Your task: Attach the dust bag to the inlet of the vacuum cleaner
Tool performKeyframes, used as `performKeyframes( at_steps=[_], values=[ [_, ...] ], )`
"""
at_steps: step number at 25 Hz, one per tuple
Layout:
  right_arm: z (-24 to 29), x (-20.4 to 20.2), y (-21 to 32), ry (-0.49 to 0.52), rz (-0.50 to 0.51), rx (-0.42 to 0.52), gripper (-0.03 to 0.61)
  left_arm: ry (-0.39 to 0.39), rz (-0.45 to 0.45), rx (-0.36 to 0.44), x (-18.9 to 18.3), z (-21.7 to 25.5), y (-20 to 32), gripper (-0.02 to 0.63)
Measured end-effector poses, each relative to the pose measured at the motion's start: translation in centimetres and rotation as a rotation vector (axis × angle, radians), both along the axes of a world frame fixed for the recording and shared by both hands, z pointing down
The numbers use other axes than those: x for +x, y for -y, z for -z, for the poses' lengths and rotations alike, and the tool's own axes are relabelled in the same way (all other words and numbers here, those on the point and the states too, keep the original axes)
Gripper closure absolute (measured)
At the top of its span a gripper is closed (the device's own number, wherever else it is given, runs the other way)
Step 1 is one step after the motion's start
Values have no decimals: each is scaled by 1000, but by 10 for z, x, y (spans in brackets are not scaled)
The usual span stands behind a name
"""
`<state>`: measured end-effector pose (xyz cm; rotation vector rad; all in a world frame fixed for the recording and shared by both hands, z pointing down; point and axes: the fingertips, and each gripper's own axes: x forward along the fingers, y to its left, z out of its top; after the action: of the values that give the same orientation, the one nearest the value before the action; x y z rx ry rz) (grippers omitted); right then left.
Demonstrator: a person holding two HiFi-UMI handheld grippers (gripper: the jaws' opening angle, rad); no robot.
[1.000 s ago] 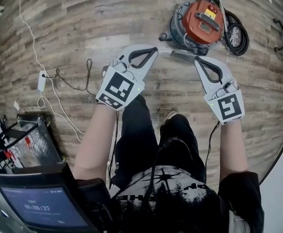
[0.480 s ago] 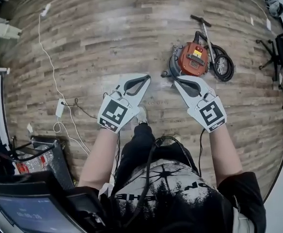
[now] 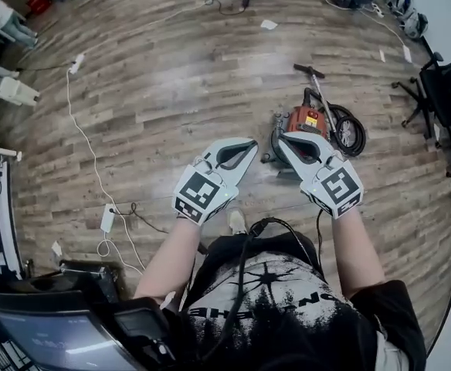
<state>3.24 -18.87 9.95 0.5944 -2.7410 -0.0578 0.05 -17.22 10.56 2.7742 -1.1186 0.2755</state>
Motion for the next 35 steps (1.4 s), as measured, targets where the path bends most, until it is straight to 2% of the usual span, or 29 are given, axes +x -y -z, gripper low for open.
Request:
performKeyframes(
  at_steps=[3,8,15,19,23,28,35],
  values=[
    [18,8,3,16,-4,30,574,-16,7,22,2,16,3,612],
    [40,32,9,33,12,51,574,-24,31,40,26,34,7,612],
    [46,70,17,47,115,24,574,-21,148,53,55,49,16,611],
    [47,99,15,53,154,24,573,-17,174,57,80,50,11,612],
    [48,129,17,69,146,58,574,-11,173,68,106,48,11,612],
    [44,153,24,72,114,54,574,3,146,57,128,43,15,612],
    [38,167,20,39,87,61,574,9,89,59,147,45,15,612]
  ],
)
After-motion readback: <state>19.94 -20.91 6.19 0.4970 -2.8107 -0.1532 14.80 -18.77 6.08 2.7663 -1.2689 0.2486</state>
